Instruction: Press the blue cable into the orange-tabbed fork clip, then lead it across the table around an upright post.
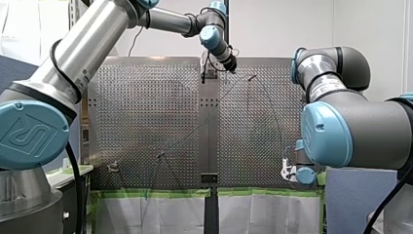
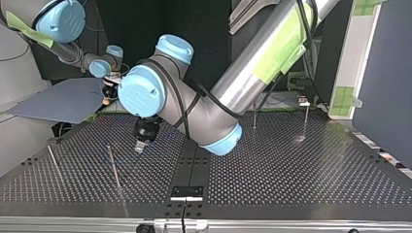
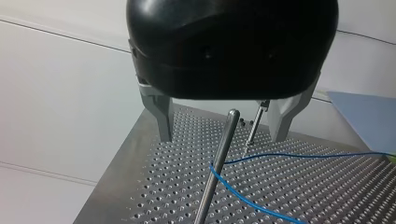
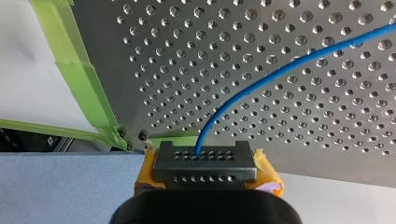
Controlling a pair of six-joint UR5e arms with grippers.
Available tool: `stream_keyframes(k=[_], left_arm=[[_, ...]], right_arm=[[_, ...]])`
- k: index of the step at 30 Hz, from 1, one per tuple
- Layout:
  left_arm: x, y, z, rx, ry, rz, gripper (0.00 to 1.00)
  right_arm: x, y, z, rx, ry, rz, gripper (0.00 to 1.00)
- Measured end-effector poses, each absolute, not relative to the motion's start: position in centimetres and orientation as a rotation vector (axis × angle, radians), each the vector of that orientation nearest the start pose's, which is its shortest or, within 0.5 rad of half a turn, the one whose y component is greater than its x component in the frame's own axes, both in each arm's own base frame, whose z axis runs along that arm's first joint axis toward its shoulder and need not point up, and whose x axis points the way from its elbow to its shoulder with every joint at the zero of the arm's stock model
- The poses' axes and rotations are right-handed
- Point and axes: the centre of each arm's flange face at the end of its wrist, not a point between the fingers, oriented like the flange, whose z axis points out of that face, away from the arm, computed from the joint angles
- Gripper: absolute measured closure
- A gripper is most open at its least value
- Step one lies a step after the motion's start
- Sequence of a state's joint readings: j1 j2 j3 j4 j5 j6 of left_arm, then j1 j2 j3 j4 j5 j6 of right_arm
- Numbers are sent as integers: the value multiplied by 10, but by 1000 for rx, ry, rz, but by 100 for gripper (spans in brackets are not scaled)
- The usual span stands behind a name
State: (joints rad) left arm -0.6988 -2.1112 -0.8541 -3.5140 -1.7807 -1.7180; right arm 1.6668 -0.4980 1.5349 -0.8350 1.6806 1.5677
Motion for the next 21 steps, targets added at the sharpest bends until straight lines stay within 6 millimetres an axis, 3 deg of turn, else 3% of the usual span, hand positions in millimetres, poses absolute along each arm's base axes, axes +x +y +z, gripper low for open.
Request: stream_keyframes(k=[21], left_arm=[[448,-523,479,323,1759,-414,0]], right_arm=[[185,-635,-90,1360,-1344,1082,98]])
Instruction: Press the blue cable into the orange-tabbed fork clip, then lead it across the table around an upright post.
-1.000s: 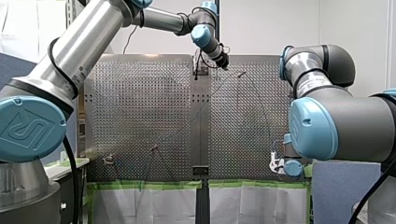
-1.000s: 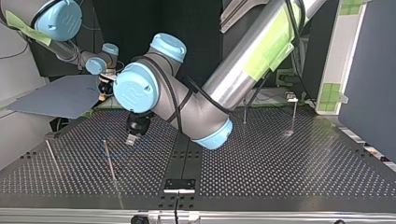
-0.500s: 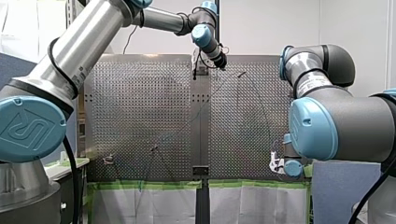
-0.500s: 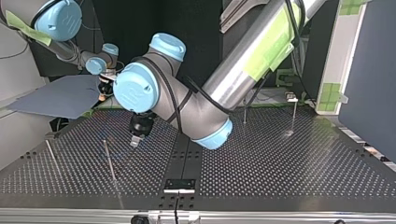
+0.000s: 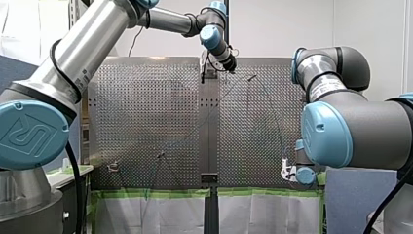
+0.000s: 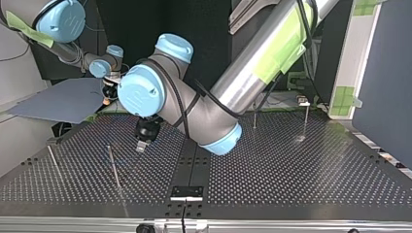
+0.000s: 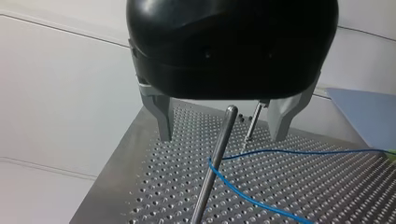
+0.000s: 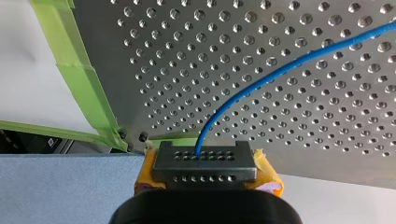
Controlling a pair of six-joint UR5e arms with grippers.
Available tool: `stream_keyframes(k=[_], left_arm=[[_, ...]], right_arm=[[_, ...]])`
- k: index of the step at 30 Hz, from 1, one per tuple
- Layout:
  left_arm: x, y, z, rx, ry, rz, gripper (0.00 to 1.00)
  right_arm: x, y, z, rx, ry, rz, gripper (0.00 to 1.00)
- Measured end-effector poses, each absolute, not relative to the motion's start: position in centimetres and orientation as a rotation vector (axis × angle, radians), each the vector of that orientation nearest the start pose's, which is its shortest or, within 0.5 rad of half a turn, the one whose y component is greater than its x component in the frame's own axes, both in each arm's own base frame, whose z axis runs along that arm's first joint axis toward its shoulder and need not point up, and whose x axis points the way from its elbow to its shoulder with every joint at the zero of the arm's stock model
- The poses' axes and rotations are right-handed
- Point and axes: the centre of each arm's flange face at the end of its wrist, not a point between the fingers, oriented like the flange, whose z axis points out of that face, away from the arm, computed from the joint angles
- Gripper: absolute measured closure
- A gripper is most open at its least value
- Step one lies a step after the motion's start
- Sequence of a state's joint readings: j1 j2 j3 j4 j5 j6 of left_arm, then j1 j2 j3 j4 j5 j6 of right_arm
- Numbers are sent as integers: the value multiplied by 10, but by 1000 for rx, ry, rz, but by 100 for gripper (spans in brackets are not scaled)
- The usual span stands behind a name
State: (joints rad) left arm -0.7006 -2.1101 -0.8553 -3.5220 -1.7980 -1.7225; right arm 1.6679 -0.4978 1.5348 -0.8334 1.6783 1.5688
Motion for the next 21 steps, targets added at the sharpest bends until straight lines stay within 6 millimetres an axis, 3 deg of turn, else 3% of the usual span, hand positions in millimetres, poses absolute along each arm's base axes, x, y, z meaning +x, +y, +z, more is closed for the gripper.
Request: stream_keyframes(k=[6,21], left_arm=[[444,-520,482,309,1753,-402,0],[427,-487,516,131,1659,-474,0]], right_arm=[[185,-635,-90,1360,-1345,1082,98],[186,-635,-89,1360,-1342,1083,98]])
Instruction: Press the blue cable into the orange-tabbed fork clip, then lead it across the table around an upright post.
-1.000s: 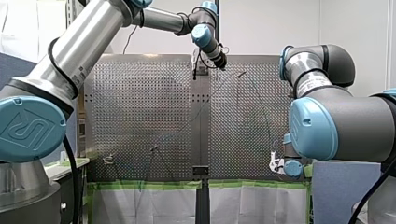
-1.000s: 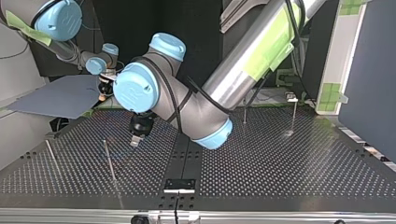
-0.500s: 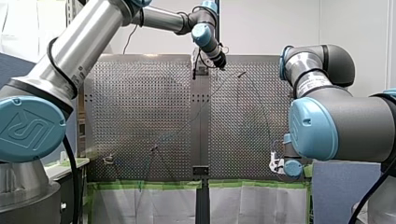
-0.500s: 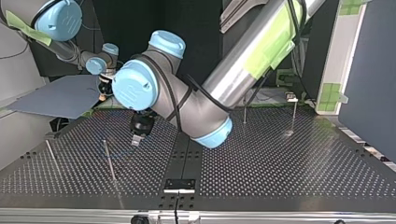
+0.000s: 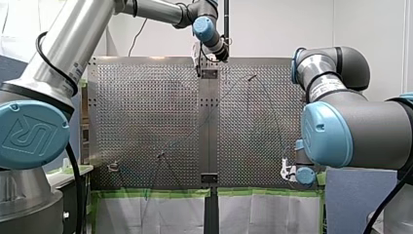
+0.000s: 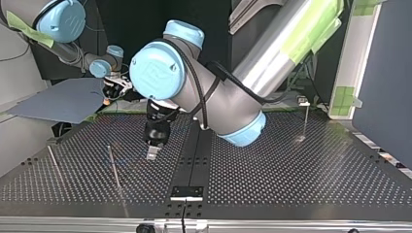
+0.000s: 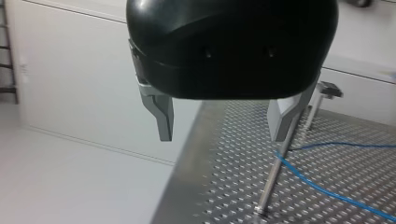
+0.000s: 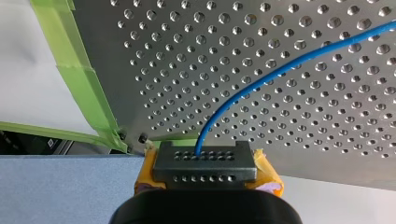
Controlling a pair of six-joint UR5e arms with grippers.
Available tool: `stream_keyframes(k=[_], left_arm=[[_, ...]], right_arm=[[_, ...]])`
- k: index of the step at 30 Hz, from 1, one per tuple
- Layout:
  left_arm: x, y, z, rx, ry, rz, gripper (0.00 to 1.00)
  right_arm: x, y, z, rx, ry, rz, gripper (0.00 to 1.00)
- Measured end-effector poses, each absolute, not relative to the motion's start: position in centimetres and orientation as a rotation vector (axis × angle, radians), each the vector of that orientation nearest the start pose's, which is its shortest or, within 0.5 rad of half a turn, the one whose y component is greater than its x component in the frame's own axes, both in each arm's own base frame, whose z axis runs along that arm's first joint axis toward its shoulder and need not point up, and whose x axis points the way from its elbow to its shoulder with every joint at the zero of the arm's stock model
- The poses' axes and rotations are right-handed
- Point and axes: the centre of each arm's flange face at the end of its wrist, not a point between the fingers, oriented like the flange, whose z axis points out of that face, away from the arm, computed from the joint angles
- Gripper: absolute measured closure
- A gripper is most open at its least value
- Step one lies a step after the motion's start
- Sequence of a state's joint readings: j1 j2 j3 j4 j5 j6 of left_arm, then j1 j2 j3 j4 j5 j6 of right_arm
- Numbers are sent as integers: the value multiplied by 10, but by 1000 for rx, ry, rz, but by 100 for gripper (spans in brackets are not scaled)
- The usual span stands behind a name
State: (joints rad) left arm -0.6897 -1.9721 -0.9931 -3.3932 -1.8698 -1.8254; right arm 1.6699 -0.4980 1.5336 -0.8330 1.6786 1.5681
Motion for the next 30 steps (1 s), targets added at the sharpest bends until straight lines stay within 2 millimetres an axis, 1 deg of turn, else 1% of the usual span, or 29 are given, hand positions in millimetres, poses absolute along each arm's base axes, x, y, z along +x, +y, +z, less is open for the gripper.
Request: stream_keyframes(k=[8,22,26,30], left_arm=[[410,-477,532,71,1605,-558,0],[376,-451,560,8,1484,-591,0],[371,-444,564,-9,1458,-613,0],[369,-442,558,-25,1450,-634,0]], right_arm=[[189,-635,-89,1362,-1340,1088,98],[192,-635,-89,1366,-1336,1090,98],[194,-634,-89,1369,-1334,1094,98],[197,-634,-88,1370,-1331,1098,98]])
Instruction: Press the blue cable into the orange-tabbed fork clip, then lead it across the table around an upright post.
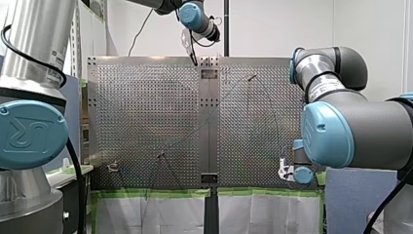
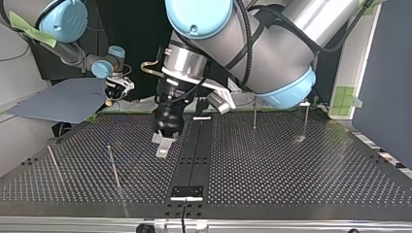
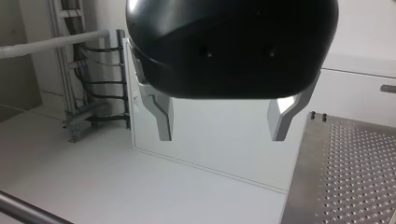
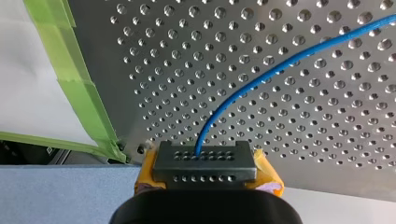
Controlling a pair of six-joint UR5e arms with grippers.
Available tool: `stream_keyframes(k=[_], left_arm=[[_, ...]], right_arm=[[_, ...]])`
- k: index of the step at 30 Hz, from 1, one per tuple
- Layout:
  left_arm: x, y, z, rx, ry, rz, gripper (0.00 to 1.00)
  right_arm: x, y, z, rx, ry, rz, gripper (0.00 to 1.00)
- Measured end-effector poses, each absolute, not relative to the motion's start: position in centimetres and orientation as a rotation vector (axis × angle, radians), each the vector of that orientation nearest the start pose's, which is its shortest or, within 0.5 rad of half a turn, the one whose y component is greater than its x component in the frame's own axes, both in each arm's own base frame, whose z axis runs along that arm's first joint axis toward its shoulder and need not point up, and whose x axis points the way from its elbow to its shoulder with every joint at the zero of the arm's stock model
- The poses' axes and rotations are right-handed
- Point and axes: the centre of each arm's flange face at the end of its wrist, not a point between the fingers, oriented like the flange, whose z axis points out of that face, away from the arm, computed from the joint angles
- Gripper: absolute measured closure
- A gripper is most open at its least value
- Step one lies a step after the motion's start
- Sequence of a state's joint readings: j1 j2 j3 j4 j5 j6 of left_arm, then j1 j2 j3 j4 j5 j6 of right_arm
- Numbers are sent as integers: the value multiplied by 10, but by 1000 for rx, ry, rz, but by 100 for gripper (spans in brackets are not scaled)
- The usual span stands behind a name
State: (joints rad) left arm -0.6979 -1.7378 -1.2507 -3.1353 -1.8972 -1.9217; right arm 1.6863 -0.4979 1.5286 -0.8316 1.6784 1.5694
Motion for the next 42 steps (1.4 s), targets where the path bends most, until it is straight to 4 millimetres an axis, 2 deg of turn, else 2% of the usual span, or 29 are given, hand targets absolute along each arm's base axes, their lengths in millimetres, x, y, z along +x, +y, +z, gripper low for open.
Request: stream_keyframes(k=[42], left_arm=[[365,-442,426,-33,1449,-639,0]], right_arm=[[204,-634,-87,1381,-1326,1102,98]])
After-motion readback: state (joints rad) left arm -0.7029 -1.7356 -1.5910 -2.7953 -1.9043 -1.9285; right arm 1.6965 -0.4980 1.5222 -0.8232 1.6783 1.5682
